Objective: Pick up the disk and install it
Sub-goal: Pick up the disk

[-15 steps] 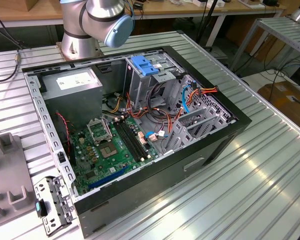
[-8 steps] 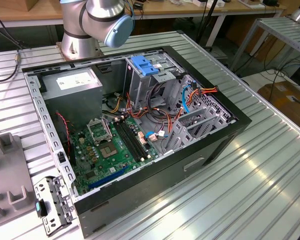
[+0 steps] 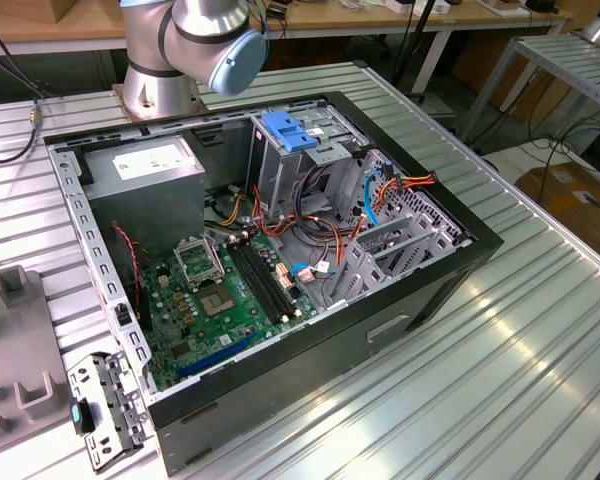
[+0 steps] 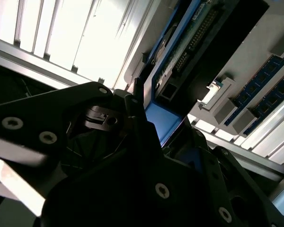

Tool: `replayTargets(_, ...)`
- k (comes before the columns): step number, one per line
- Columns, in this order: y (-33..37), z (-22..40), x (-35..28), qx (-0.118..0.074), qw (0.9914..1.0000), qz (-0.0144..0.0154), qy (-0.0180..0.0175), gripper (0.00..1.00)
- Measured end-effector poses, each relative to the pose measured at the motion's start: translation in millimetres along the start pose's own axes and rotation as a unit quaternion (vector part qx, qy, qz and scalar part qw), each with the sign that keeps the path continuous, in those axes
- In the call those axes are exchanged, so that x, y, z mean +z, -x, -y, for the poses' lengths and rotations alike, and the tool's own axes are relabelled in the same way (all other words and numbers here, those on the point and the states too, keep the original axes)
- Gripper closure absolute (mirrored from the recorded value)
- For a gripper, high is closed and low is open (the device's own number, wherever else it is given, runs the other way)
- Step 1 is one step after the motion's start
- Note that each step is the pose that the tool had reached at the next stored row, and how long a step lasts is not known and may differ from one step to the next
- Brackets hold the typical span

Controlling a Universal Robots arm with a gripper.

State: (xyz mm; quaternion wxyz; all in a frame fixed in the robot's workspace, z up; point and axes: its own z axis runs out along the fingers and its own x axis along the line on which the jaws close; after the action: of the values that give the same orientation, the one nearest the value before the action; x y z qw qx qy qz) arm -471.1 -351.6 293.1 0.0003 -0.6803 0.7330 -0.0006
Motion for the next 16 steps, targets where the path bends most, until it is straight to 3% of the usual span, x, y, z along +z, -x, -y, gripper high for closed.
replayTargets(16, 0.0, 0.0, -1.3, 0.000, 1.00000, 0.0000, 0.0000, 0.56)
